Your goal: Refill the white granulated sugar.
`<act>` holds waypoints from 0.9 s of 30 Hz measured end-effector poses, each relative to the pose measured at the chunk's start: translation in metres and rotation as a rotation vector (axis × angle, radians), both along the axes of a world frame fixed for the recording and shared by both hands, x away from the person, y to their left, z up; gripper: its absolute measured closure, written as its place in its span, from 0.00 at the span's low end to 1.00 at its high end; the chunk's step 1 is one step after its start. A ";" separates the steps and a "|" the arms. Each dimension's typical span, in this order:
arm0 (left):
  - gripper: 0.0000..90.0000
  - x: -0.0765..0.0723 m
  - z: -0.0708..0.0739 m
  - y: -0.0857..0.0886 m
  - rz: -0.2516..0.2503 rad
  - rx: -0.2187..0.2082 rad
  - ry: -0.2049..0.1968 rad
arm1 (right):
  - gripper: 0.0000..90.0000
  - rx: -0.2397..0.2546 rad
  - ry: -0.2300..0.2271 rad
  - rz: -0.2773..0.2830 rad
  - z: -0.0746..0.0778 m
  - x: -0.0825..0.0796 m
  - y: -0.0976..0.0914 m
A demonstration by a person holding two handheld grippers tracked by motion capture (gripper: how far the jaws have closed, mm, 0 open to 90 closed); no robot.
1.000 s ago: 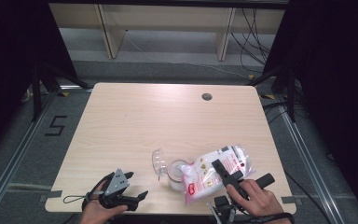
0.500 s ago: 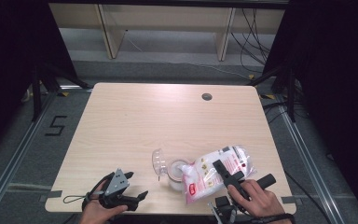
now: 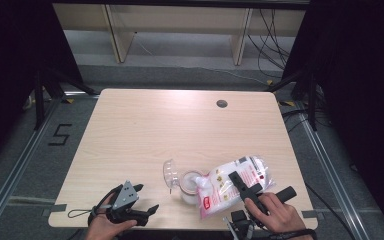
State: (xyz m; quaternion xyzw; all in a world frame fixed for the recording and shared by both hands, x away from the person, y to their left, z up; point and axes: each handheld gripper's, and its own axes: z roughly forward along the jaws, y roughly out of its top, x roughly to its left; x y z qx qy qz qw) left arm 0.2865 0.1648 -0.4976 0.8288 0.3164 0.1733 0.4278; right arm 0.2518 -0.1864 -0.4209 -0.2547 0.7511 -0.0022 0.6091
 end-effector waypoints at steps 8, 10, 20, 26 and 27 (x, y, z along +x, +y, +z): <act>0.18 -0.001 -0.001 -0.002 0.005 -0.042 0.002 | 0.80 0.019 0.002 0.010 0.002 0.001 -0.003; 0.18 -0.001 -0.001 -0.002 0.006 -0.041 0.003 | 0.81 0.013 -0.007 0.014 0.003 0.002 -0.003; 0.18 -0.001 -0.001 -0.001 0.000 -0.031 0.004 | 0.81 0.038 0.010 0.011 0.003 0.001 -0.006; 0.18 -0.001 -0.001 -0.002 0.003 -0.039 0.004 | 0.81 0.030 0.001 0.032 0.004 0.002 -0.006; 0.18 -0.001 -0.001 -0.002 0.003 -0.039 0.004 | 0.81 0.041 0.007 0.022 0.004 0.001 -0.007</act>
